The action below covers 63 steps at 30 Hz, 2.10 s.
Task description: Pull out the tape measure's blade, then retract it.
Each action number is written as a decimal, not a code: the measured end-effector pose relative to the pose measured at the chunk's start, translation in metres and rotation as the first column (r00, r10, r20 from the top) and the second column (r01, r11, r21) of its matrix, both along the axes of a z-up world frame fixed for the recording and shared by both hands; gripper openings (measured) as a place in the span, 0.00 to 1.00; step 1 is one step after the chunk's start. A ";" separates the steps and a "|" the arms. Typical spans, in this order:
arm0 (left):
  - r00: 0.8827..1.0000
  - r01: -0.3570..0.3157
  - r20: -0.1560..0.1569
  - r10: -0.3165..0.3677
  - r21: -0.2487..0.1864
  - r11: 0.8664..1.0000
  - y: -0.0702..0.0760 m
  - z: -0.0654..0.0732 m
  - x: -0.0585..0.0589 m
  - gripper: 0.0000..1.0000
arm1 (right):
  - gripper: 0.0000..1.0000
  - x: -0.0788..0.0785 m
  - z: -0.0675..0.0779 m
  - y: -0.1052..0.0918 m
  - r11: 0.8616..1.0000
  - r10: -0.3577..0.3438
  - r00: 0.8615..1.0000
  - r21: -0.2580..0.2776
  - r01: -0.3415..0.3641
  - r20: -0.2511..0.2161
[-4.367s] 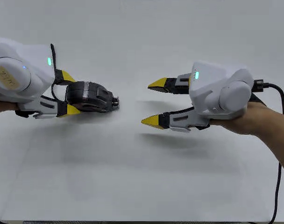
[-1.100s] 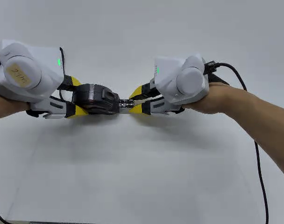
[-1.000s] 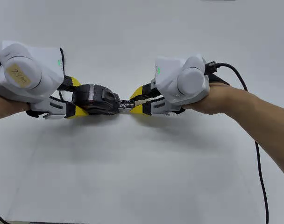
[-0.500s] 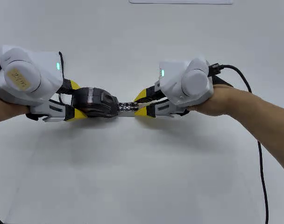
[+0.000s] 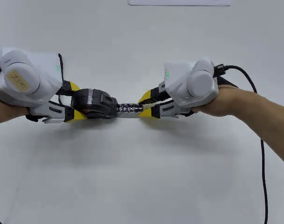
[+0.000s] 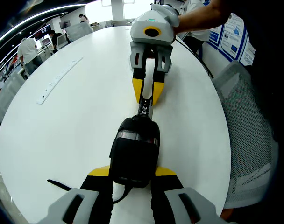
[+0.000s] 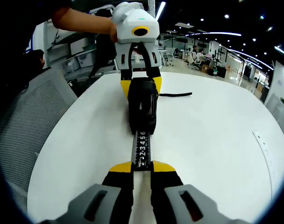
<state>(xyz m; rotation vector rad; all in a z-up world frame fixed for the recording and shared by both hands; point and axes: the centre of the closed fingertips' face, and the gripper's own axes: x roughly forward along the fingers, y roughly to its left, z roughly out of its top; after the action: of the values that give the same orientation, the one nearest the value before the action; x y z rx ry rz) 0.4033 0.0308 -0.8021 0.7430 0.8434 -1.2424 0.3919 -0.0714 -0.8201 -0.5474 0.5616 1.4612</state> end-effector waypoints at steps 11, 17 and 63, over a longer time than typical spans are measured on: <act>1.000 -0.001 -0.002 0.001 -0.001 1.000 0.000 0.000 0.000 0.28 | 0.12 -0.001 0.001 -0.015 1.000 -0.002 1.000 -0.013 0.002 -0.003; 1.000 -0.003 -0.003 0.003 -0.001 1.000 0.000 0.000 0.000 0.28 | 0.12 -0.002 0.001 -0.020 1.000 -0.002 1.000 -0.015 0.002 -0.003; 1.000 -0.010 -0.005 0.010 -0.009 1.000 -0.002 0.000 -0.001 0.28 | 0.11 -0.005 0.000 -0.067 0.999 0.000 1.000 -0.044 0.000 -0.007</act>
<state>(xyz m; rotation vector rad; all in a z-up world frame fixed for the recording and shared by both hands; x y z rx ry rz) 0.4023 0.0283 -0.8020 0.7276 0.8439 -1.2394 0.3866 -0.1380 -0.8202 -0.5774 0.6006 1.4540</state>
